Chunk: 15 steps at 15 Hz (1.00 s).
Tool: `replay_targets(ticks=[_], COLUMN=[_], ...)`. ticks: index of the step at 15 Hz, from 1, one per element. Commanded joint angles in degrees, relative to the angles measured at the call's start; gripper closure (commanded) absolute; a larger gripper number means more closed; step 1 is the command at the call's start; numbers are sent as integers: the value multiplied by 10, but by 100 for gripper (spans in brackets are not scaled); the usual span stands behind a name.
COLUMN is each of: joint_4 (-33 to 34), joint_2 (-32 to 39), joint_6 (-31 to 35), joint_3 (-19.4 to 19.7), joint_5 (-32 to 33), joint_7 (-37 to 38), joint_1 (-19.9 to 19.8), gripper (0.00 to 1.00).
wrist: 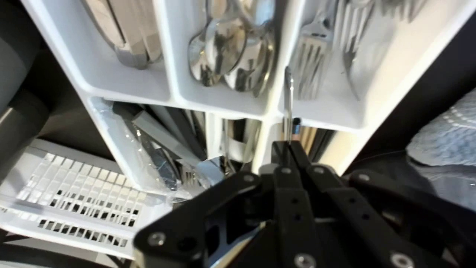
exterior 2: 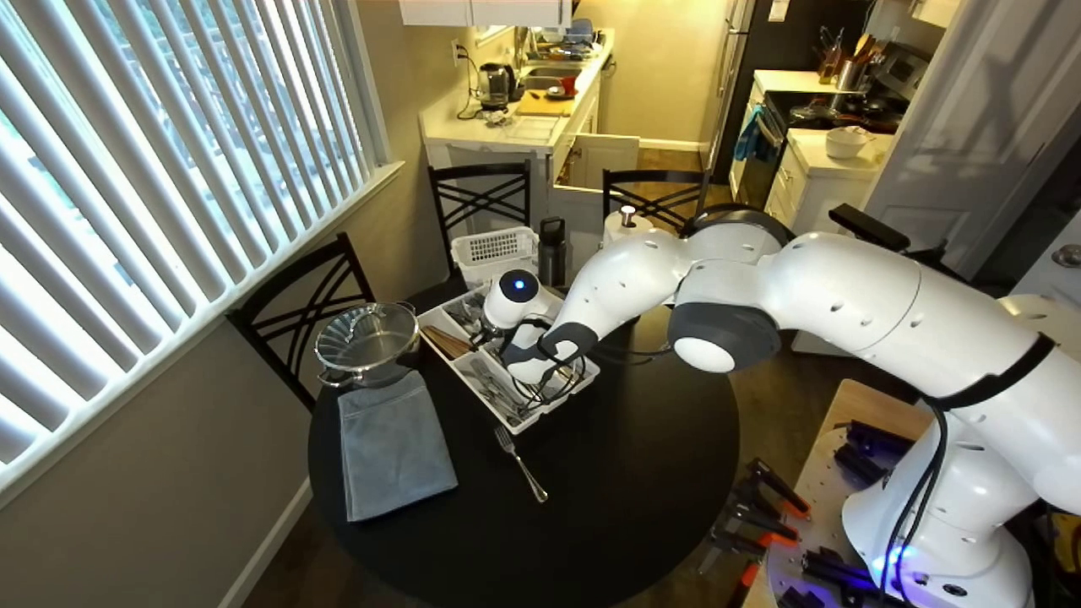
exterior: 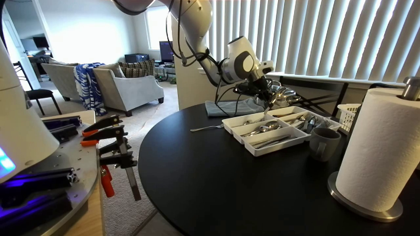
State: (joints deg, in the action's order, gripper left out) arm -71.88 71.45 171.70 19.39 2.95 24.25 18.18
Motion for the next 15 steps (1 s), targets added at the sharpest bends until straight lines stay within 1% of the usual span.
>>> replay_targets(ticks=[1,3,4,6,8,10,11,12,14,15], joint_4=[-131,-174,-196,-241,-288,-342,-370,-398,-456,-475], joint_2=[-116,-155,-178,-230,-280,-325,-343,-360,-390,-394], joint_6=[-59,-102,-125,-173,-206,-201,-190,-177,-176,-173], joint_3=[-1,49,65,72,53,25,8,-18,-63,-91], joint_5=[2,18,29,50,70,82,82,74,59,48], joint_7=[-26,11,21,24,19,15,13,2,-13,-21], joint_1=[46,101,123,149,157,151,142,126,95,72], gripper=[99,99,99,99,99,99,99,99,99,99])
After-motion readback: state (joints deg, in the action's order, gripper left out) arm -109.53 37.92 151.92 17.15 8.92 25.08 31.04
